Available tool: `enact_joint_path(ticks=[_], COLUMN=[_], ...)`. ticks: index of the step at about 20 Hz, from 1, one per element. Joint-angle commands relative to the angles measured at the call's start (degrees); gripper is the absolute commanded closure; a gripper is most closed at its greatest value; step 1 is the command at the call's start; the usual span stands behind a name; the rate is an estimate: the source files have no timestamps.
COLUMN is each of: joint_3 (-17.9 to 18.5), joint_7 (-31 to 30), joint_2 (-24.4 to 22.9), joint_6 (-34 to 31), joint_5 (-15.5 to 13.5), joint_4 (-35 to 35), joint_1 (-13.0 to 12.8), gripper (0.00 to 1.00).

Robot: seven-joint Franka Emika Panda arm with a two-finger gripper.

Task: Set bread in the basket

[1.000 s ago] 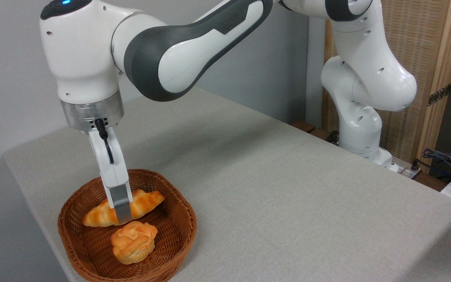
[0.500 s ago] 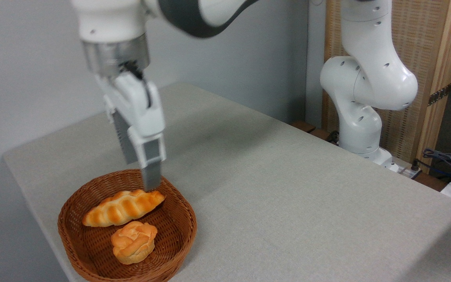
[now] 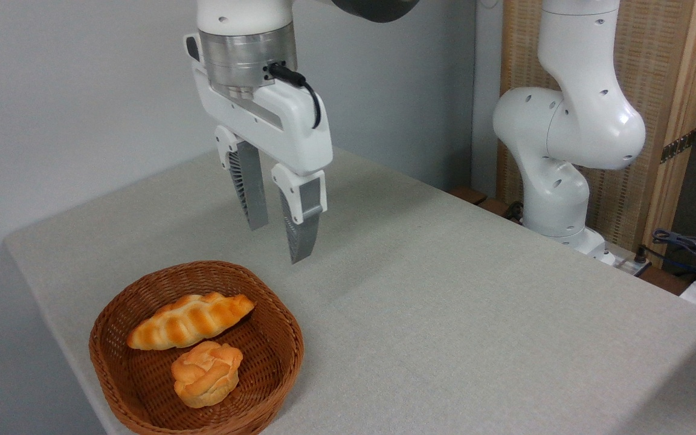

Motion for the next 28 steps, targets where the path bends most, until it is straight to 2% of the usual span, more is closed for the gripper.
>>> enact_joint_path(ticks=[1,3,6,7,10,12,16,18,23,26,28], joint_3=[-0.7,-0.6,-0.6,-0.6,-0.5,-0.4,0.2,0.4,1.3,1.5,1.5], joint_7=[-3.6,-5.0,-6.3,-6.3,-6.0,-5.5,-6.2,-5.5,-5.9,-5.9,-5.7], joint_2=[-1.2,-1.0,-0.9,-0.8,-1.2,-2.0,-2.3,-2.1,-1.9,-1.8,-1.5], joint_6=[1.2,1.8,2.4,2.6,2.7,3.6,2.2,-0.5,-0.9,-1.8,-2.0], joint_5=[4.7,5.5,4.6,4.5,4.6,5.1,4.6,4.5,4.4,2.0,1.9], joint_4=[-1.8,-1.8,-1.8,-1.8,-1.4,-1.4,-1.7,-1.4,-1.2,-1.0,-0.6], joint_1=[-0.6,-1.3,-1.6,-2.8,-3.2,-4.4,-4.3,-3.9,-3.9,-3.8,-3.8], gripper=[0.00,0.00,0.00,0.00,0.00,0.00,0.00,0.00,0.00,0.00,0.00])
